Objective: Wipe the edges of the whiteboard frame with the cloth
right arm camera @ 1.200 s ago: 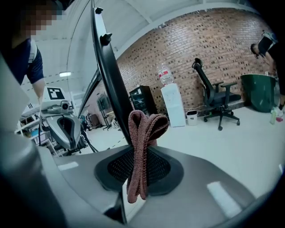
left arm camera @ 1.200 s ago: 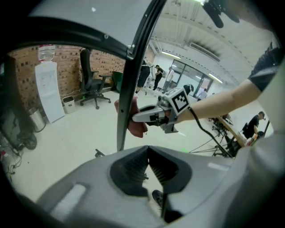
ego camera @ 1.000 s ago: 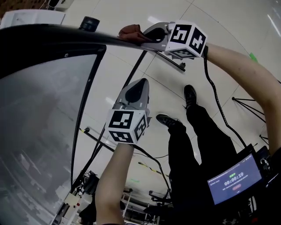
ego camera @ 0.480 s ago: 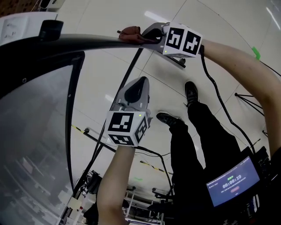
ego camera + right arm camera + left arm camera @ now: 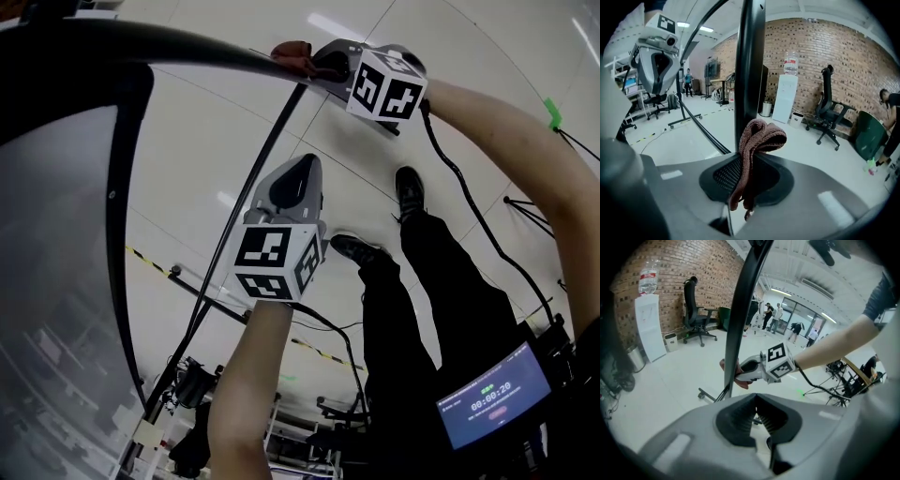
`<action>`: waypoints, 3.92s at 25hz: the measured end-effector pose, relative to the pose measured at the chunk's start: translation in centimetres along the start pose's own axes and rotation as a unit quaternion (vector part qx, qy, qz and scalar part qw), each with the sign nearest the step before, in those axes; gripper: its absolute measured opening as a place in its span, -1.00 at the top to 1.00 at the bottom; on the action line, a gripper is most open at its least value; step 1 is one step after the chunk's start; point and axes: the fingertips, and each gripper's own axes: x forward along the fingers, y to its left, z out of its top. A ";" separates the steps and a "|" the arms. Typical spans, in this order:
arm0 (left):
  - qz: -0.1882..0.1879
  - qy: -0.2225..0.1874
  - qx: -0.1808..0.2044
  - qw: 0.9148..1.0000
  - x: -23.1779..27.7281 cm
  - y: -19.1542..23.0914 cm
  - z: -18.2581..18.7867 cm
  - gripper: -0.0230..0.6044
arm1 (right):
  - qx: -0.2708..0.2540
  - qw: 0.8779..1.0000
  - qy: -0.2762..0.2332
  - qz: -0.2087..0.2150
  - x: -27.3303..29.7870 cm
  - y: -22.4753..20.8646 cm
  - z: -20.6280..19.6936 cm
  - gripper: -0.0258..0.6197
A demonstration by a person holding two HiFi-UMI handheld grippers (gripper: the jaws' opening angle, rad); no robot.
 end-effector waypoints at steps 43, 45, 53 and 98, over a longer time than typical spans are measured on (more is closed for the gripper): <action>0.106 -0.099 -0.202 0.969 -11.4 2.7 -14.0 0.91 | 0.001 0.972 0.200 -0.125 8.0 8.2 -1.6 0.74; 0.113 -0.102 -0.209 0.966 -12.2 3.2 -14.9 0.91 | -0.022 0.972 0.202 -0.116 8.8 9.1 -1.0 0.74; 0.142 -0.113 -0.234 0.955 -15.4 4.6 -18.6 0.91 | -0.061 0.974 0.202 -0.083 10.8 13.9 1.1 0.74; 0.252 -0.169 -0.309 0.901 -34.3 8.6 -32.3 0.91 | -0.177 0.965 0.189 0.044 19.4 34.8 12.5 0.74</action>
